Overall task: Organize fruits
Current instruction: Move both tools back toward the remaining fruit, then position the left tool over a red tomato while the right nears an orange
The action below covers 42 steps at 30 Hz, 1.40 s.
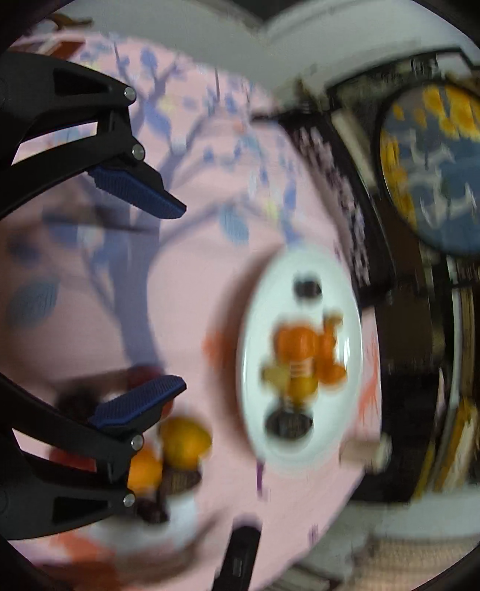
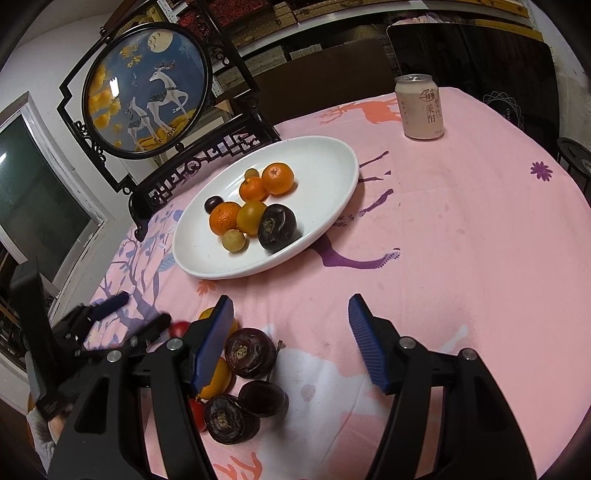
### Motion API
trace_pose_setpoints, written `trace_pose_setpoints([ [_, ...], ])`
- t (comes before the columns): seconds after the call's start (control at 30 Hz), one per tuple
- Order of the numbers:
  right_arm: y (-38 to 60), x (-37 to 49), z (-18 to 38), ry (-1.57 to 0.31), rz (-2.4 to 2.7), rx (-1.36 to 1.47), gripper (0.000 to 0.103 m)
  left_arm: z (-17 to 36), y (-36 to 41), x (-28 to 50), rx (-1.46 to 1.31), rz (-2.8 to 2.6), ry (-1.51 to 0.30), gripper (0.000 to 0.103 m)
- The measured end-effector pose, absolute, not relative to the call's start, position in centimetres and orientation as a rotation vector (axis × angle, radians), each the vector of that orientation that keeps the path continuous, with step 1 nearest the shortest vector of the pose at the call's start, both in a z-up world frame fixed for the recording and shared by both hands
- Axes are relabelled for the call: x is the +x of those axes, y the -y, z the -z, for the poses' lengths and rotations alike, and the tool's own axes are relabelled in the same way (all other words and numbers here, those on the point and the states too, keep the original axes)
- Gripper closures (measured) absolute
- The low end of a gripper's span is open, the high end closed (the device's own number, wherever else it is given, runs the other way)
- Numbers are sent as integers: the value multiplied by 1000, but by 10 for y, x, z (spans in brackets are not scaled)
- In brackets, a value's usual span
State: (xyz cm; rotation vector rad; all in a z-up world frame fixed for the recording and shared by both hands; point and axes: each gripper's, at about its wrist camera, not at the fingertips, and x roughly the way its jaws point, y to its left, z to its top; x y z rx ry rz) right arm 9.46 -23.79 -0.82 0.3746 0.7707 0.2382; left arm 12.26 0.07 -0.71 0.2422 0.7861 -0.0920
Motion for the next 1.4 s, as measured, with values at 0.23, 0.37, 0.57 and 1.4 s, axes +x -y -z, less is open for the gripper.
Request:
trace_pose_setpoints([
  [0.23, 241, 93, 7, -762, -239, 385, 38, -1, -19, 126, 69, 184, -819, 17],
  [0.37, 239, 94, 8, -769, -238, 380, 38, 4, 5, 115, 143, 262, -815, 17],
  [0.57, 239, 95, 11, -782, -232, 381, 38, 12, 18, 111, 140, 360, -854, 17],
  [1.4, 242, 95, 10, -785, -227, 394, 38, 10, 14, 112, 123, 380, -893, 17],
])
